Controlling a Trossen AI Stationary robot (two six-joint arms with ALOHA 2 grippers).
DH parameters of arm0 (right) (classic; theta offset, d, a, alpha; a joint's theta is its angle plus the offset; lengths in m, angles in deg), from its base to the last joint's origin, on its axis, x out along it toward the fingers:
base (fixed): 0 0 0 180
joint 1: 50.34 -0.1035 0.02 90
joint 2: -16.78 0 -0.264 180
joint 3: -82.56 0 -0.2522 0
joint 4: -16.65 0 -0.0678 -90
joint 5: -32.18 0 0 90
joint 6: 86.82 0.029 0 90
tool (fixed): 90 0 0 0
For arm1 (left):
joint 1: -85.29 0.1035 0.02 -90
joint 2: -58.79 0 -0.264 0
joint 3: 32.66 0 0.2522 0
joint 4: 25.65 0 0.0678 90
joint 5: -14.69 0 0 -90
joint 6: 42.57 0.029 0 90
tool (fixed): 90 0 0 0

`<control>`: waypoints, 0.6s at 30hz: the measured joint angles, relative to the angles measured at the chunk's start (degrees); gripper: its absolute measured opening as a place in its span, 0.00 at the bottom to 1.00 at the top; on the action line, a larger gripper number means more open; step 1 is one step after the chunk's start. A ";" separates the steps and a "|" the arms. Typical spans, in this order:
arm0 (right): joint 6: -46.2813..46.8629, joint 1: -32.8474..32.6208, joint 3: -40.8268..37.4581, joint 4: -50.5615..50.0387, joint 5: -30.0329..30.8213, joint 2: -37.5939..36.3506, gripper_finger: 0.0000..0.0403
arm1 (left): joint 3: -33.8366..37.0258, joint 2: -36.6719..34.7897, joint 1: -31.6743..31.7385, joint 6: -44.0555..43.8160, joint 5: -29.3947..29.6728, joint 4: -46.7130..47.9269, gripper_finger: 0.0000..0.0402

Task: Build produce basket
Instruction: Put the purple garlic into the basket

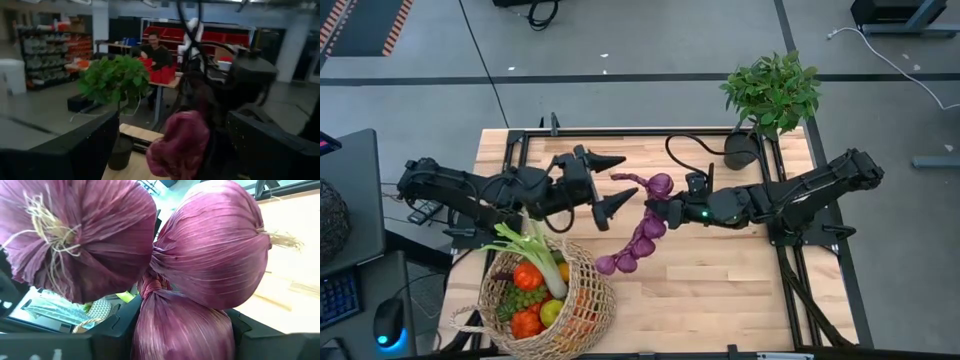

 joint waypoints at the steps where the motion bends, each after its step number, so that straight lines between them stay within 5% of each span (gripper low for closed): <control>1: 0.00 0.00 0.00 0.02 0.01 0.00 0.44 | 0.01 0.06 0.14 -1.03 0.30 -0.06 0.93; 10: 0.00 -0.02 0.00 0.01 0.00 0.00 0.44 | 0.01 -0.18 0.17 -5.42 0.44 -0.06 0.85; 18: 0.01 -0.24 0.00 0.01 -1.14 0.00 0.44 | 0.00 0.01 0.17 -8.29 0.40 0.04 0.45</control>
